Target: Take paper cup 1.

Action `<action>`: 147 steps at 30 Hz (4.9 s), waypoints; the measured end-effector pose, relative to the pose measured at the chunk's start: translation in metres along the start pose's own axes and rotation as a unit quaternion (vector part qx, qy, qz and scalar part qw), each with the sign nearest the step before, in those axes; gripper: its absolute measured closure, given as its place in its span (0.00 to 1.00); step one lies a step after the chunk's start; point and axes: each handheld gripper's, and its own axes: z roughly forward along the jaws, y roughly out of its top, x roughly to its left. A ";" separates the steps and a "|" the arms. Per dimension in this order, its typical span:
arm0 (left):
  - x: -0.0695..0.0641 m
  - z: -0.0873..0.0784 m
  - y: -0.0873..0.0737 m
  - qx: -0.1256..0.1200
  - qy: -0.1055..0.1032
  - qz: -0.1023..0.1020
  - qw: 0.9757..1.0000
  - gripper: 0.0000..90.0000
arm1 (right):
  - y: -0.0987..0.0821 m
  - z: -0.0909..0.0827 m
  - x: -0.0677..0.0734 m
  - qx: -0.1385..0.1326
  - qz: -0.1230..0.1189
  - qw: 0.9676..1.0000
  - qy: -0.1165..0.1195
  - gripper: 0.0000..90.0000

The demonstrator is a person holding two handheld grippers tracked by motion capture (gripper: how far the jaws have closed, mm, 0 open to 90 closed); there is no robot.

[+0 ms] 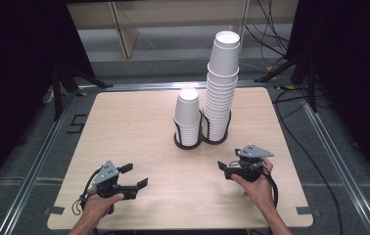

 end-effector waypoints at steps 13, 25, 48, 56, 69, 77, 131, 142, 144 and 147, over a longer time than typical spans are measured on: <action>0.001 -0.001 0.000 0.007 0.001 0.004 1.000 0.16 | 0.053 0.006 0.014 -0.037 -0.015 0.999 0.015 0.22; 0.003 -0.001 0.000 0.008 0.004 0.005 1.000 0.16 | 0.089 0.018 0.027 -0.061 -0.026 0.997 0.025 0.22; 0.003 -0.004 0.001 0.014 0.016 0.008 1.000 0.16 | 0.119 0.032 0.036 -0.088 -0.028 0.995 0.028 0.23; 0.004 -0.005 0.001 0.010 0.015 0.004 1.000 0.16 | 0.140 0.040 0.042 -0.106 -0.026 0.994 0.020 0.22; 0.003 -0.004 0.001 0.011 0.009 0.014 1.000 0.16 | 0.161 0.067 0.051 -0.092 0.000 0.995 -0.029 0.21; 0.000 -0.002 0.000 0.013 0.008 0.020 1.000 0.16 | 0.163 0.077 0.052 -0.092 0.019 0.994 -0.059 0.21; -0.001 -0.004 0.001 0.018 0.002 0.030 0.999 0.16 | 0.214 0.043 0.066 -0.163 0.006 0.986 -0.045 0.24; -0.001 -0.005 0.002 0.017 0.005 0.024 1.000 0.16 | 0.196 0.008 0.084 -0.178 -0.017 0.983 0.038 0.24; -0.001 -0.005 0.002 0.009 0.000 0.022 1.000 0.16 | 0.188 0.005 0.087 -0.180 -0.018 0.982 0.055 0.24; 0.000 -0.005 0.002 0.006 -0.005 0.022 1.000 0.16 | 0.173 0.005 0.090 -0.169 -0.013 0.982 0.082 0.24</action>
